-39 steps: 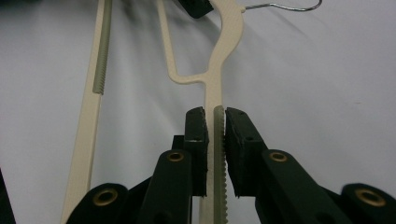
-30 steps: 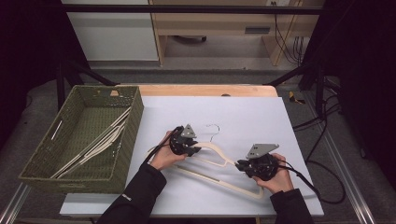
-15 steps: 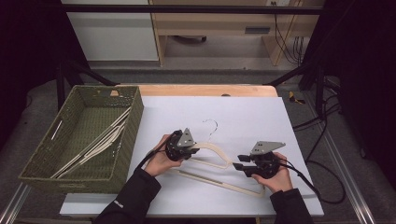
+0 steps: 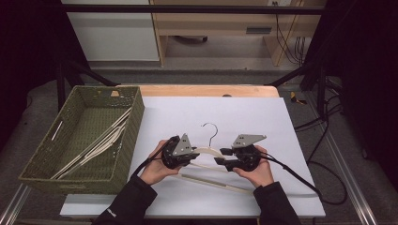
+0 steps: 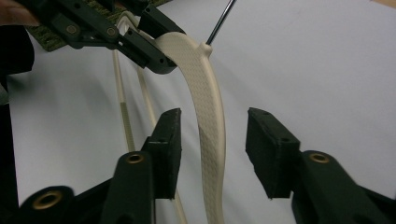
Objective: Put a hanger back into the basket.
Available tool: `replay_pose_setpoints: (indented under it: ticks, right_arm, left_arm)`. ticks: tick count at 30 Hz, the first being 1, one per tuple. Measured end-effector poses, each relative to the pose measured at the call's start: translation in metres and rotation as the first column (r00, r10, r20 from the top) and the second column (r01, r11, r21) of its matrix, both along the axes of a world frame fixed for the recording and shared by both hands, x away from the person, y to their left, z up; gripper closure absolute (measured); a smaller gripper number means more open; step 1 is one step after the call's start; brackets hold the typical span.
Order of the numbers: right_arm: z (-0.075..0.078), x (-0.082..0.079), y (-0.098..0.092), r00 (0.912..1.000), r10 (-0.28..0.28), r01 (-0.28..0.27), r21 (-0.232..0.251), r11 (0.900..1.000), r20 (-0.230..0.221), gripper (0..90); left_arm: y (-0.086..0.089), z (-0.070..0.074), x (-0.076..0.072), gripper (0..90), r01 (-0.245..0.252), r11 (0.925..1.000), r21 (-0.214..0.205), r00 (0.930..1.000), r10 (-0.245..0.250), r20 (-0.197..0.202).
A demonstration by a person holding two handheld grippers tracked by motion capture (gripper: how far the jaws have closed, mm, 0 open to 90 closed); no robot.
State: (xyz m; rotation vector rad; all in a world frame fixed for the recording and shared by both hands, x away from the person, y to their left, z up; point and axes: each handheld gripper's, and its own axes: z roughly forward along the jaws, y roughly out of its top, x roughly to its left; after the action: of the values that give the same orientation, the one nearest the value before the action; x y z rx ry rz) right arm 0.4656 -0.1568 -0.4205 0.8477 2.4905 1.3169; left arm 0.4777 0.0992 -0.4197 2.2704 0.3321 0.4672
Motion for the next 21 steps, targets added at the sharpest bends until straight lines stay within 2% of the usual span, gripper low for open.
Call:
replay_pose_setpoints:
  ticks: [5,8,10,12,15,16,17,20,21]
  right_arm:
    - [-0.002,0.004,0.006,0.9991,0.033,-0.033,0.010,0.9994,-0.025,71.4]
    - [-0.001,0.003,0.007,0.9980,0.055,-0.055,0.012,0.9984,-0.032,78.2]
    - [0.000,0.002,0.007,0.9975,0.063,-0.063,0.011,0.9980,-0.033,79.2]
    - [0.001,0.000,0.006,0.9966,0.076,-0.075,0.013,0.9971,-0.032,80.1]
    - [0.005,-0.003,0.004,0.9939,0.106,-0.105,0.027,0.9941,-0.031,82.4]
    - [0.006,-0.005,0.003,0.9933,0.111,-0.110,0.031,0.9935,-0.033,83.5]
    - [0.009,-0.007,0.002,0.9922,0.121,-0.120,0.038,0.9921,-0.032,85.0]
    - [0.015,-0.013,0.000,0.9889,0.148,-0.148,0.041,0.9882,-0.014,86.6]
    - [0.018,-0.015,-0.001,0.9895,0.144,-0.144,0.028,0.9892,-0.005,86.7]
  left_arm:
    - [0.002,0.001,-0.004,75.2,0.003,0.9999,-0.012,1.0000,-0.003,-0.006]
    - [0.004,0.001,-0.005,75.0,-0.001,0.9998,-0.022,0.9997,0.000,-0.022]
    - [0.005,0.002,-0.006,73.3,-0.003,0.9989,-0.048,0.9991,0.001,-0.043]
    - [0.010,0.005,-0.009,67.1,-0.008,0.9961,-0.088,0.9982,0.003,-0.059]
    - [0.019,0.009,-0.014,52.8,-0.022,0.9917,-0.126,0.9978,0.013,-0.065]
    - [0.023,0.011,-0.016,46.0,-0.042,0.9855,-0.165,0.9955,0.027,-0.091]
    - [0.026,0.013,-0.017,37.8,-0.050,0.9823,-0.181,0.9947,0.032,-0.097]
    - [0.038,0.019,-0.023,30.4,-0.073,0.9689,-0.236,0.9943,0.052,-0.093]
    - [0.040,0.020,-0.024,29.8,-0.073,0.9678,-0.241,0.9943,0.052,-0.093]
